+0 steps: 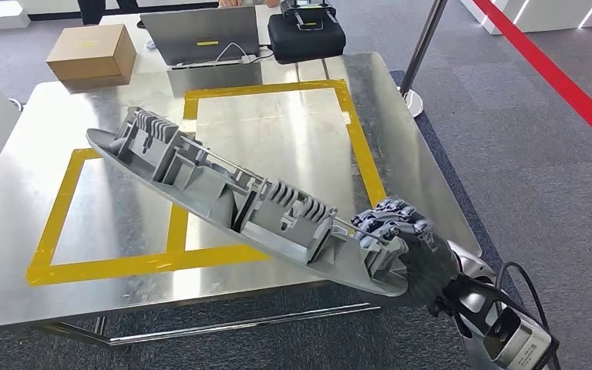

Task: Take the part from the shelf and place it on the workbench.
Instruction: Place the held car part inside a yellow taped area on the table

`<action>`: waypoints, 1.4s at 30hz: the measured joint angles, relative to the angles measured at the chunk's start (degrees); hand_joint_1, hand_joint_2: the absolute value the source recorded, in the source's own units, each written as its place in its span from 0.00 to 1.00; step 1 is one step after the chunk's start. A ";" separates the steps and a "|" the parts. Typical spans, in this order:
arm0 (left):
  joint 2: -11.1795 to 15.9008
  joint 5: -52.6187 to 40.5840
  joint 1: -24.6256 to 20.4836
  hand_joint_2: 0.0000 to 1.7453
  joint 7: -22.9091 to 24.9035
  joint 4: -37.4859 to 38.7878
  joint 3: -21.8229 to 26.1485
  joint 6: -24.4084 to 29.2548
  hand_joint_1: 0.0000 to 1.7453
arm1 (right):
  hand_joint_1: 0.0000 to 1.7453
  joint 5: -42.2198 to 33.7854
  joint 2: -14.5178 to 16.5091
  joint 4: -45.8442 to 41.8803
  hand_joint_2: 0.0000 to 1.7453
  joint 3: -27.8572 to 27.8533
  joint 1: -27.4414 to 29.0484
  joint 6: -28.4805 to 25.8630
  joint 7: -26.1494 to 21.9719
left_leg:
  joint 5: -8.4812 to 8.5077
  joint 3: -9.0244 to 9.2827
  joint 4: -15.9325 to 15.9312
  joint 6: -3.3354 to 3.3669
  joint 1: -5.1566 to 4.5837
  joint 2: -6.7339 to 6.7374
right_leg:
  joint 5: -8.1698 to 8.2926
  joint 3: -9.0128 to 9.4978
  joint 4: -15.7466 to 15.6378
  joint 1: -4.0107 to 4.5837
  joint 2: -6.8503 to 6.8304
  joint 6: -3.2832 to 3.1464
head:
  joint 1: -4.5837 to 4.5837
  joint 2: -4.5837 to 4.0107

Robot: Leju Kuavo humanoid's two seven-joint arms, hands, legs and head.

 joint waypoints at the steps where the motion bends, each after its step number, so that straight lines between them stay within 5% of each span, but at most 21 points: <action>1: -0.03 0.00 -0.02 1.00 0.00 0.00 0.06 0.00 0.00 | 1.00 0.58 -0.01 -0.08 1.00 0.05 0.08 -0.32 0.17 | 0.09 0.22 -0.29 -0.18 0.06 0.01 | 0.12 0.29 -0.27 0.04 -0.03 -0.11 | 0.02 0.00; 10: -0.68 0.10 -0.08 1.00 0.00 0.00 0.28 -0.04 0.00 | 1.00 5.63 -1.41 -0.07 1.00 -0.47 1.34 -5.90 3.93 | -0.61 0.68 -0.49 0.23 0.05 0.00 | -0.40 1.37 -1.94 0.04 -0.11 0.06 | 0.06 0.00; 16: -0.85 0.43 -0.03 1.00 -0.29 0.00 1.00 -0.37 0.00 | 1.00 15.66 -4.16 1.87 1.00 -1.83 4.44 -12.42 7.75 | -0.62 0.90 -0.49 0.29 0.03 -0.11 | -0.34 1.61 -2.03 0.05 -0.26 0.29 | 0.03 0.00; 23: -0.76 -0.96 0.10 1.00 -1.82 0.00 1.03 -2.16 0.00 | 1.00 31.86 -9.21 22.91 1.00 -5.30 -1.09 -12.77 5.30 | -0.58 1.08 -0.49 0.35 0.01 -0.01 | -0.22 1.90 -2.02 0.18 -0.19 0.49 | 0.04 0.00; 29: -0.75 -1.29 -0.10 1.00 -1.92 0.02 1.03 -2.31 0.00 | 1.00 40.53 -5.33 46.90 1.00 1.71 -17.58 -13.93 7.61 | -0.57 1.67 -0.54 0.34 0.14 0.16 | -0.20 2.25 -2.02 0.24 -0.01 0.52 | 0.02 0.00; 37: -0.85 -1.84 -0.08 1.00 -1.92 0.07 1.04 -2.56 0.00 | 1.00 42.58 -2.10 58.38 1.00 7.20 -25.41 -14.82 8.92 | -0.60 1.74 -0.65 0.29 0.19 0.12 | -0.23 2.37 -2.01 0.37 -0.04 0.48 | 0.03 0.00; 42: -0.98 -2.33 -0.14 1.00 -1.96 0.10 1.04 -2.86 0.00 | 1.00 49.79 6.66 71.85 1.00 14.13 -33.97 -15.72 11.26 | -0.64 2.14 -0.69 0.23 0.26 0.65 | -0.23 2.60 -2.01 0.44 0.39 0.43 | 0.02 0.00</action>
